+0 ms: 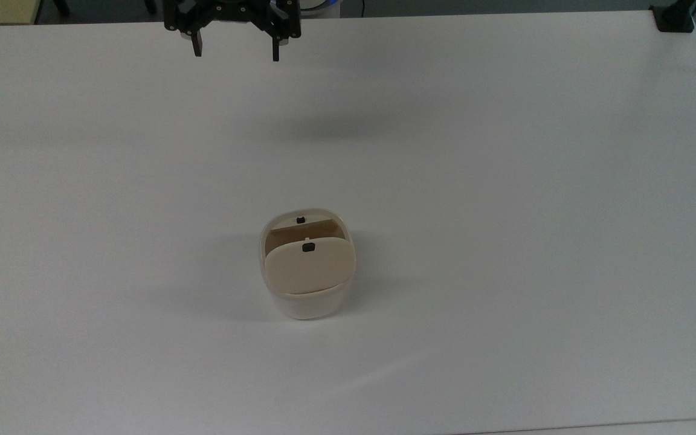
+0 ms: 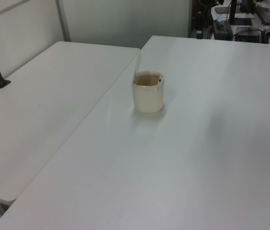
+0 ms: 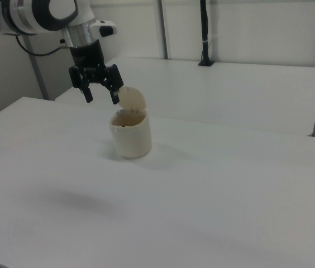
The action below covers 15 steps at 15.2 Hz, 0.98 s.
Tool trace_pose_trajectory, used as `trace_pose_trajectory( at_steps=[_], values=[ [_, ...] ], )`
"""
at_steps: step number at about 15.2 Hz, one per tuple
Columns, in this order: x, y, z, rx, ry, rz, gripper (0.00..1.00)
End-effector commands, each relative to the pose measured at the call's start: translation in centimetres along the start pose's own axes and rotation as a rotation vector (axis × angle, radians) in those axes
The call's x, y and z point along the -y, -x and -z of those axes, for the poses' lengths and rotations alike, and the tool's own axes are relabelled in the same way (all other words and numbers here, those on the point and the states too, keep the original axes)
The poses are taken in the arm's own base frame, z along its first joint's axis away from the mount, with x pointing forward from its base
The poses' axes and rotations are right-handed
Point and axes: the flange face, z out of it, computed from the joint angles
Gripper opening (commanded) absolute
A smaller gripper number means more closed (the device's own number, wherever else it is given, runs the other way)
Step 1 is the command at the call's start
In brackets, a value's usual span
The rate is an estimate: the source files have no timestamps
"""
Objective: Close the trash bin
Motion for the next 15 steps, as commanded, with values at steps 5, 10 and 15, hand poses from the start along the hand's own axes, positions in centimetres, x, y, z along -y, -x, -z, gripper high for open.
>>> trace_pose_trajectory(
  at_steps=[5, 10, 15],
  values=[
    [-0.21, 0.83, 0.31, 0.000, 0.011, 0.006, 1.00],
    [-0.20, 0.78, 0.30, 0.000, 0.011, 0.006, 1.00],
    [-0.12, 0.73, 0.22, 0.001, 0.012, 0.013, 0.70]
  ],
)
